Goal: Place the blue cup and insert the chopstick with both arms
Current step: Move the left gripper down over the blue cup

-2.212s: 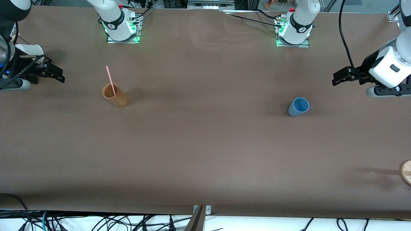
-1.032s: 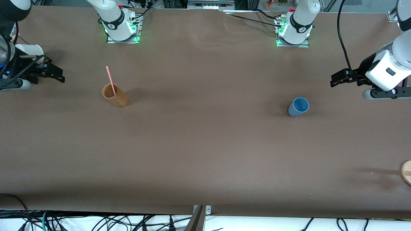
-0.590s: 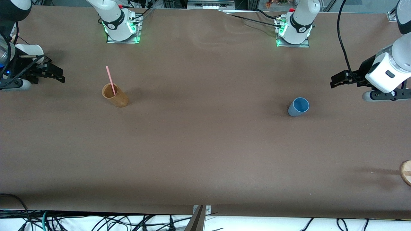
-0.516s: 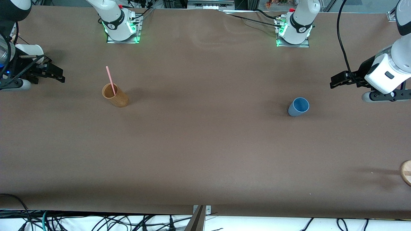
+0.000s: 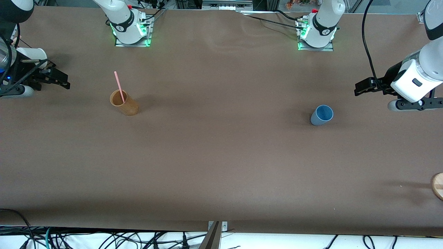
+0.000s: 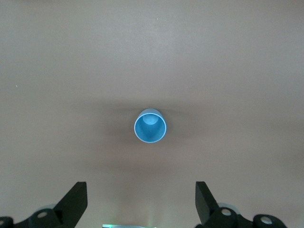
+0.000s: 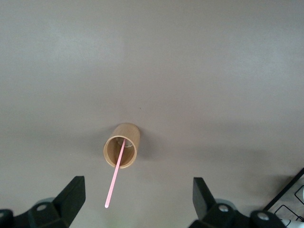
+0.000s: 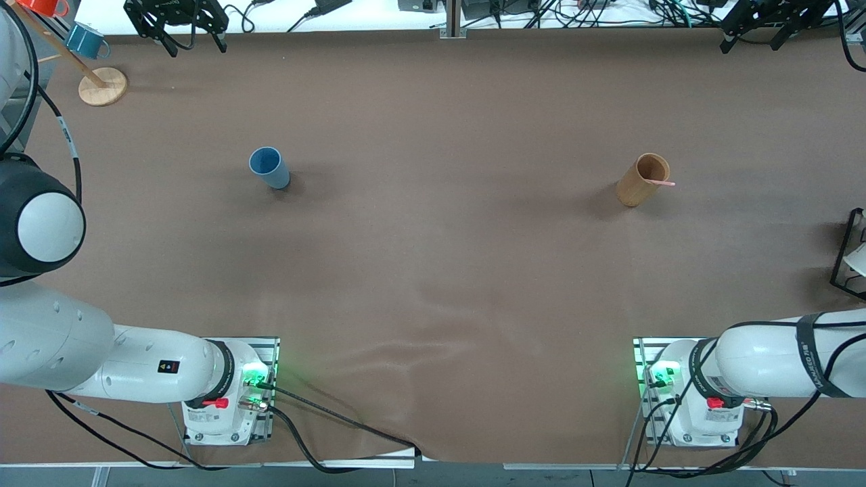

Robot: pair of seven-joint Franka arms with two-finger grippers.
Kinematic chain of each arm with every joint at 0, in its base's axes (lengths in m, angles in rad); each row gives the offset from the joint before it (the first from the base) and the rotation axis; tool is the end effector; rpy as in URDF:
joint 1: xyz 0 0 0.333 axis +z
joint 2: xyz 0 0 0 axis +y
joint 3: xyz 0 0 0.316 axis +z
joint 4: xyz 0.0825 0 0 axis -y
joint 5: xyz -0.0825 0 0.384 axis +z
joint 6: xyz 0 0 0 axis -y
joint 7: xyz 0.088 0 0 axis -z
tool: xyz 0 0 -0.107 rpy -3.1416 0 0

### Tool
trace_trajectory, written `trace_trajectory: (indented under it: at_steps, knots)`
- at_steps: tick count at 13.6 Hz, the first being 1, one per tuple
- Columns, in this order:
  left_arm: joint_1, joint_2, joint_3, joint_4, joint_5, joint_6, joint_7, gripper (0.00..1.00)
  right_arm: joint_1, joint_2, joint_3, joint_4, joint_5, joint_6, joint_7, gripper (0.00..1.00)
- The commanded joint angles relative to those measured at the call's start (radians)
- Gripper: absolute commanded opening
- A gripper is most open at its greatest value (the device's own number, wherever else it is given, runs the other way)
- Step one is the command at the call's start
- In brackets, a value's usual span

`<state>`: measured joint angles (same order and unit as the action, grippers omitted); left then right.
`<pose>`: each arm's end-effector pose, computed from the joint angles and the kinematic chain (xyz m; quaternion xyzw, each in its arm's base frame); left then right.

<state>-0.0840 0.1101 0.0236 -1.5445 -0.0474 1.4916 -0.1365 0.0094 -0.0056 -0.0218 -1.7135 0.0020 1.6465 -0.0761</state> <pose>0.5743 -0.0408 0.5684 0.9957 0.0380 -0.0832 0.0143 0.5536 -0.0067 0.5665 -0.9990 -0.0317 0.0306 0.0024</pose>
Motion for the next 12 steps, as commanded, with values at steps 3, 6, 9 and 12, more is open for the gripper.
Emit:
trace_trajectory:
  at_steps: [3,6,9,12]
  knots:
    - [-0.011,0.005,-0.010,0.014,-0.025,-0.013,0.020,1.00,0.001,0.007,0.000,0.020,0.006,-0.008,0.001,1.00]
    - [-0.013,0.005,-0.010,0.009,-0.025,-0.013,0.021,1.00,0.001,0.006,0.002,0.020,0.006,-0.010,0.001,1.00]
    - [-0.014,0.005,-0.010,-0.022,-0.022,-0.008,0.021,1.00,0.001,0.007,0.000,0.020,0.007,-0.010,0.001,1.00]
    - [-0.042,-0.007,-0.008,-0.145,0.027,0.067,0.059,1.00,0.001,0.007,0.000,0.018,0.007,-0.011,0.001,1.00]
